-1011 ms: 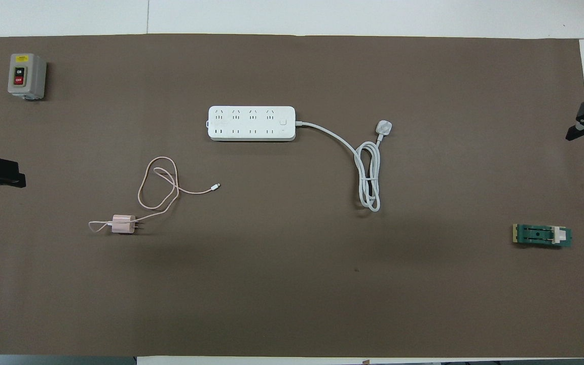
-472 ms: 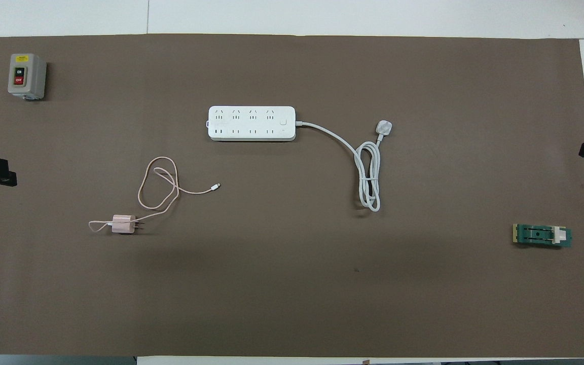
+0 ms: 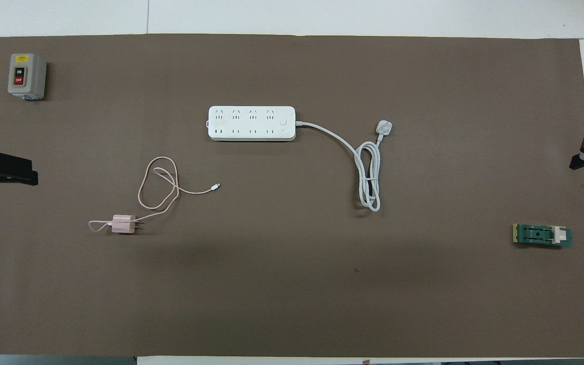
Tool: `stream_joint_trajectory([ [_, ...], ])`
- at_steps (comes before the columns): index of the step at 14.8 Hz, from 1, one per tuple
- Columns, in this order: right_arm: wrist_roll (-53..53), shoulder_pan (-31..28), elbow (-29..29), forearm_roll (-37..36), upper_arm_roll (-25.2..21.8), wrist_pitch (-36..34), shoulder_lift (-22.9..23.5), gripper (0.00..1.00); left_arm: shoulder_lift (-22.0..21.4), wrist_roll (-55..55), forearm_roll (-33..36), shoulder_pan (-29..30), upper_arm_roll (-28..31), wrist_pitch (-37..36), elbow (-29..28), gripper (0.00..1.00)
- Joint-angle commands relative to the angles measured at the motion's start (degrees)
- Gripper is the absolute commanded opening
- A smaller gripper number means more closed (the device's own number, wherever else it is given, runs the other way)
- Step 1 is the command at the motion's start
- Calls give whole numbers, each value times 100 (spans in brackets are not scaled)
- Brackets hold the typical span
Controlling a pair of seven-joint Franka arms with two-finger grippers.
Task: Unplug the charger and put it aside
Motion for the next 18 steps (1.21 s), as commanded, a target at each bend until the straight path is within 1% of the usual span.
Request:
stream_joint_trajectory([
  [1,-82,-66,-178,-133,52,179,-133,100,94,140,-189,-134,113,-97,122,100],
  [3,-134,-93,-125,-125,60,388,-45,100,94,368,-216,-152,113,-106,122,100],
  [4,-134,-84,-99,-116,87,303,16,100,94,457,-217,-152,113,-106,122,100],
  [5,-143,-84,76,-125,96,119,60,100,94,466,-251,-160,113,-97,130,100],
  [7,-152,-110,139,-90,96,74,105,100,85,536,-313,-213,113,-123,131,100],
  [8,-161,-267,174,-20,165,56,131,100,85,615,-313,-222,122,-132,122,100],
  [9,-152,-460,183,59,366,30,122,100,85,624,-313,-222,122,-141,122,100],
  [10,-152,-497,174,60,420,12,88,100,85,642,-313,-222,122,-150,122,100],
  [14,-161,-462,121,51,421,82,70,100,85,703,-252,-222,122,-167,113,100],
  [15,-378,-480,139,34,421,91,131,100,85,712,-243,-222,131,-167,113,100],
  [16,-1216,-523,139,-19,403,91,149,100,85,704,-217,-222,131,-176,113,100],
  [17,-1824,-533,148,-28,386,48,175,100,76,695,-173,-222,131,-185,113,100],
  [18,-1831,-550,148,-19,377,65,184,100,76,695,-120,-222,131,-185,113,100],
])
